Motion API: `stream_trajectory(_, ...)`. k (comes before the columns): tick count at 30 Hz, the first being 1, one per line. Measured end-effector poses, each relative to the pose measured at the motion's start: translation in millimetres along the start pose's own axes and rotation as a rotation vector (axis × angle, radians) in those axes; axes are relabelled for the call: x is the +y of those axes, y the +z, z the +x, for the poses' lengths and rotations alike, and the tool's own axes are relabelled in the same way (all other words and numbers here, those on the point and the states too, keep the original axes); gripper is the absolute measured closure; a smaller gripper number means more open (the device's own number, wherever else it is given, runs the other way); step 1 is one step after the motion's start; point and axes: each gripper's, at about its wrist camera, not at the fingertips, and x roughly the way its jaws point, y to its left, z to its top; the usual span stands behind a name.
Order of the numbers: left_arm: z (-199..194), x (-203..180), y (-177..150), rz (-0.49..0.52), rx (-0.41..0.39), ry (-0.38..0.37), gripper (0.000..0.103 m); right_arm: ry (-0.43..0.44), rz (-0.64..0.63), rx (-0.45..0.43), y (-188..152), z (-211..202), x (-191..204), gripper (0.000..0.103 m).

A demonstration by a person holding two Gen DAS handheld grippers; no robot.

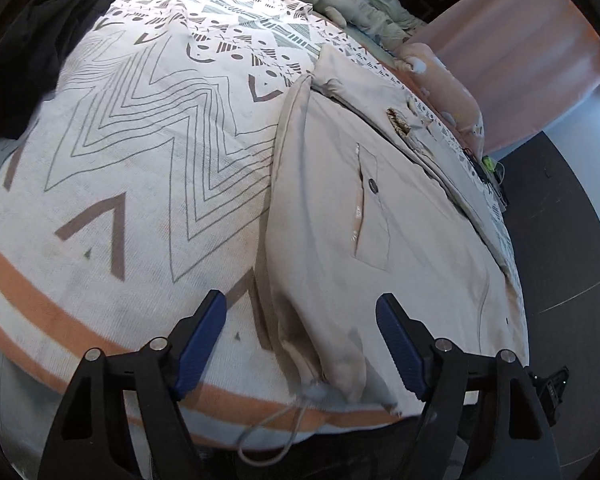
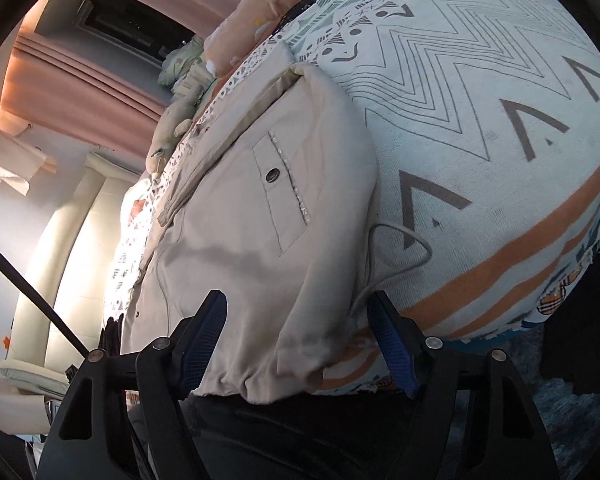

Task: Fold large clothes
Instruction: 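Grasp the end of the folded jacket with both tools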

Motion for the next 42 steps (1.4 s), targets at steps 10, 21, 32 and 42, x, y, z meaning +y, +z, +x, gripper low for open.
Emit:
stream_trajectory(10,23.1,-0.8,20.4,-0.045,0.044,-0.097,0.037,0.049,0.032,-0.009,15.0,25.4,-1.9,0.031)
stream_trajectory(21,17.2,-1.6,-5.3,-0.074,0.053,-0.164,0.044,0.136,0.049,0.029,8.5,46.3,-11.1,0.032)
stream_trajectory(32,28.9,-1.6,-2.4,-0.109,0.041,-0.136,0.089,0.027,0.062,-0.023,15.3,61.5,-11.8,0.086)
stream_trajectory(42,-26.0,-10.4,8.6,-0.124,-0.093,-0.187,0.095,0.096,-0.007,-0.14,10.4,20.9,33.2,0.101)
